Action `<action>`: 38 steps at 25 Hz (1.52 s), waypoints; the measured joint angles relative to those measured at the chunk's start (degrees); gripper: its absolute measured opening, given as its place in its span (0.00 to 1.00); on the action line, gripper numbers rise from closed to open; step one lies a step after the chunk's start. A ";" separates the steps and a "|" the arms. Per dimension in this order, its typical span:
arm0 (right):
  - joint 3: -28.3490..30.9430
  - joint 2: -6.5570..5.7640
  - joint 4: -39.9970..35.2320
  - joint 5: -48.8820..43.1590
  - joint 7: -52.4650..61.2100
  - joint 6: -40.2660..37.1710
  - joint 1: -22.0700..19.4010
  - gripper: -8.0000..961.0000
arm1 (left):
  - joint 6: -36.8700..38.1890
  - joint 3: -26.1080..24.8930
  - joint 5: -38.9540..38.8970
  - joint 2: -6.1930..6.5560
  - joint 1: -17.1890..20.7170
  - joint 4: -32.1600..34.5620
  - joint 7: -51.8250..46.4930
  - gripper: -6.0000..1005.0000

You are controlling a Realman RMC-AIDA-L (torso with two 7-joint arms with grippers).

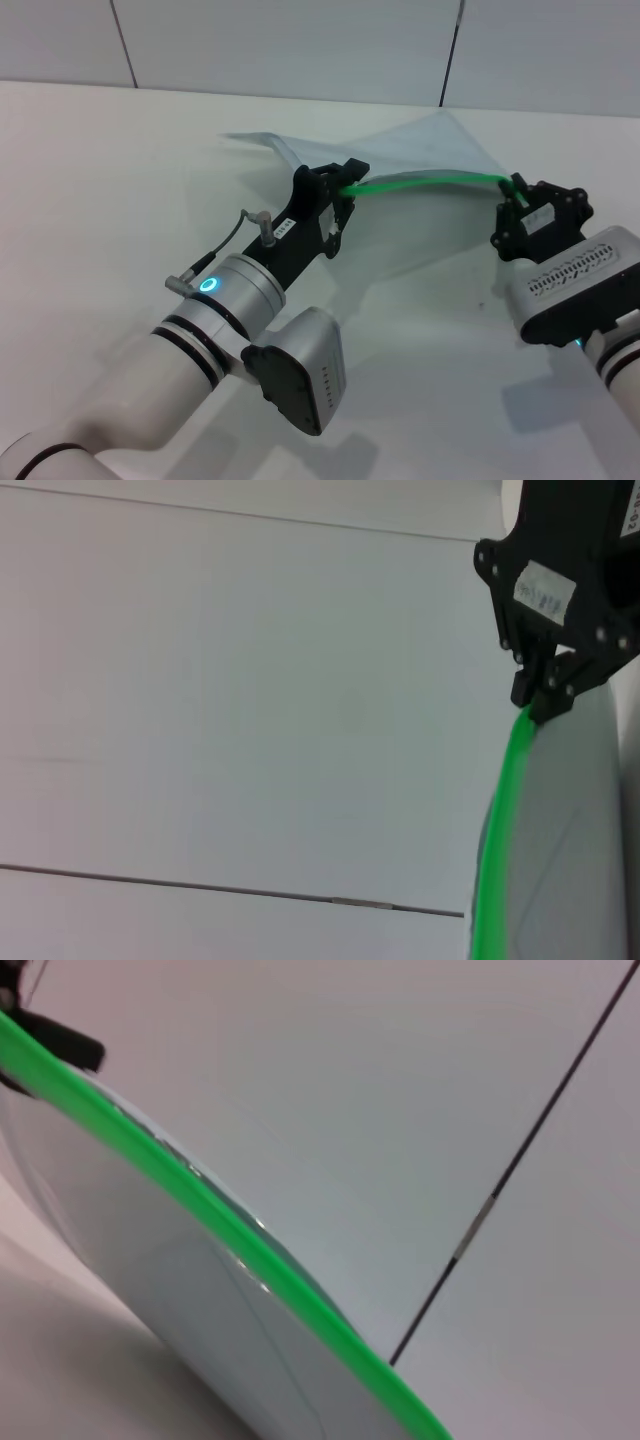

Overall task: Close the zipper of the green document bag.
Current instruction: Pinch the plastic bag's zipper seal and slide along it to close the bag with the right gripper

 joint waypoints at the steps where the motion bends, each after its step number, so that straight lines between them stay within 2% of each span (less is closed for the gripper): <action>1: 0.00 0.00 0.26 0.39 0.00 -0.04 0.01 0.16 | -0.01 0.00 0.00 0.00 -0.01 0.00 0.00 0.07; 38: 0.64 0.04 5.77 6.71 0.00 -3.74 0.72 0.18 | 0.82 0.00 0.17 0.00 -0.17 0.00 0.23 0.07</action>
